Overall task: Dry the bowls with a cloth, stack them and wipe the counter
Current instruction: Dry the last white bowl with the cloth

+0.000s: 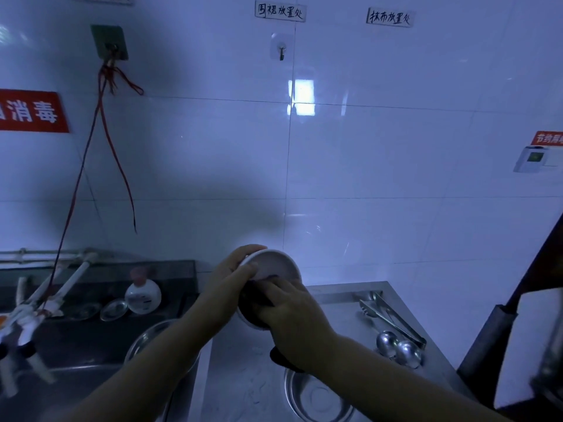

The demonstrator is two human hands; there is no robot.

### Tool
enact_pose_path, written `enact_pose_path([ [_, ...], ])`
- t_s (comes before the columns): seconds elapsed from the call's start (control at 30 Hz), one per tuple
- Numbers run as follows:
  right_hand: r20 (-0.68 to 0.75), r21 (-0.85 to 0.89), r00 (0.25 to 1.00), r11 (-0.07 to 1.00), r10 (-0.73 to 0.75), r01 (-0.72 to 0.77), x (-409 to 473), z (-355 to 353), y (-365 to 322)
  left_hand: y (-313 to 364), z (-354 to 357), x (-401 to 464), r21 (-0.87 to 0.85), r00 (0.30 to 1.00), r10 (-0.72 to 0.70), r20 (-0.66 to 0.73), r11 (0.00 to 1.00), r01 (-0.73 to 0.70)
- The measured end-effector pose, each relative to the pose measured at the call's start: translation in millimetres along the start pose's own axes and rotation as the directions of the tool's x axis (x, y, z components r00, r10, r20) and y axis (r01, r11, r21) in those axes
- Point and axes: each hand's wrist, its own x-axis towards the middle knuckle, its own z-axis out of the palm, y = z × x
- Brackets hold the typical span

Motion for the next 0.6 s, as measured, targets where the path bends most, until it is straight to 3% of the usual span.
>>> enact_pose_path([
  [0.23, 0.131, -0.164, 0.958, 0.948, -0.255, 0.274, -12.3, -14.5, 26.6, 2.2, -4.9, -7.7, 0.088, 0.993, -0.062, 0.098, 0.995, 0.053],
  [0.4, 0.349, -0.266, 0.832, 0.806, -0.431, 0.529, -1.3, -33.5, 42.6, 18.7, -9.2, 7.0, 0.140, 0.925, -0.211, 0.315, 0.975, 0.174],
  [0.53, 0.294, -0.346, 0.804, 0.727, -0.517, 0.594, 0.1, -34.1, 42.9, 19.6, -13.2, 9.5, 0.109, 0.803, -0.405, 0.438, 0.910, 0.400],
  [0.6, 0.232, -0.320, 0.843, 0.781, -0.485, 0.537, -3.4, -29.0, 39.6, 16.8, -13.1, 6.4, 0.070, 0.817, -0.384, 0.431, 0.917, 0.393],
])
